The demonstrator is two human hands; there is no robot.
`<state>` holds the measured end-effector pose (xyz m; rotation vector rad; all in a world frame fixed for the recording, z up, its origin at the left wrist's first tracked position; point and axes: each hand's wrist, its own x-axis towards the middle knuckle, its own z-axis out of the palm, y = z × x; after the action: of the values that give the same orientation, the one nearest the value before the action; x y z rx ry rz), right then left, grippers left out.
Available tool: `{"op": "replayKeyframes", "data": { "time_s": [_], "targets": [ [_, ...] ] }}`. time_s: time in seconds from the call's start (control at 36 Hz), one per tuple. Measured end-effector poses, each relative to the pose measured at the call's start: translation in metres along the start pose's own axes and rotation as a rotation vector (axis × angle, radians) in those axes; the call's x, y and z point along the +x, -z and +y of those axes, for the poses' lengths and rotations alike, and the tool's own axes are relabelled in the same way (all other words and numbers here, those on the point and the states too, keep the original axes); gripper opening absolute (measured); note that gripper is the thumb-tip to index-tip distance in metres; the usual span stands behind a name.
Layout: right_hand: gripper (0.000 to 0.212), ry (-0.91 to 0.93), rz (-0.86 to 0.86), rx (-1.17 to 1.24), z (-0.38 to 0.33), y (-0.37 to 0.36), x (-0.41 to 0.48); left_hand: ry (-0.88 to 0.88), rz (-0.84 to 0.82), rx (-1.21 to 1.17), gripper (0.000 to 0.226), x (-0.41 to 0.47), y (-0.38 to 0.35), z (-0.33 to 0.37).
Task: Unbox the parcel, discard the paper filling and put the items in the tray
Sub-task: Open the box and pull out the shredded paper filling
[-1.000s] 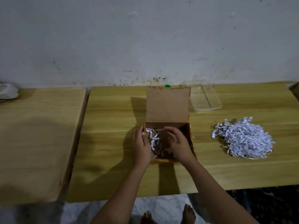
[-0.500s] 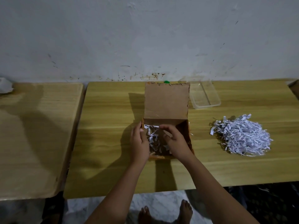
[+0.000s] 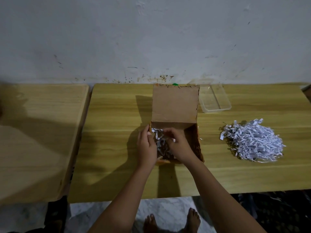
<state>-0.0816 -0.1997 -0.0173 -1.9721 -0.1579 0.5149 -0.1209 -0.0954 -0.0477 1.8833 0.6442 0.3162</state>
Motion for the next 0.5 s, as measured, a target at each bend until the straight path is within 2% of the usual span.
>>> {"op": "replayKeyframes", "data": {
  "time_s": [0.08, 0.19, 0.25, 0.31, 0.36, 0.44, 0.5],
  "targets": [
    [0.030, 0.032, -0.092, 0.069, -0.004, -0.007, 0.002, -0.014, -0.001, 0.005, 0.036, 0.001, 0.002, -0.001],
    [0.027, 0.077, -0.026, 0.116, 0.003, 0.002, 0.001, -0.007, 0.006, -0.008, 0.035, 0.002, 0.002, -0.003],
    [0.027, 0.094, 0.032, 0.071, 0.011, 0.014, -0.001, 0.000, 0.000, -0.047, 0.035, 0.002, 0.001, -0.005],
    [0.027, 0.073, 0.016, -0.046, 0.019, 0.025, -0.002, 0.007, -0.015, -0.069, 0.036, 0.002, 0.002, -0.006],
    [0.029, 0.008, -0.154, -0.120, 0.023, 0.032, -0.002, 0.008, -0.013, -0.093, 0.035, 0.002, 0.002, -0.005],
    [0.020, -0.049, -0.527, -0.225, 0.017, 0.032, 0.001, 0.019, -0.006, -0.128, 0.035, 0.002, 0.002, -0.007],
    [0.023, -0.073, -0.639, -0.275, 0.013, 0.024, 0.007, 0.026, -0.004, -0.135, 0.035, 0.002, 0.002, -0.007]
  ]
}}
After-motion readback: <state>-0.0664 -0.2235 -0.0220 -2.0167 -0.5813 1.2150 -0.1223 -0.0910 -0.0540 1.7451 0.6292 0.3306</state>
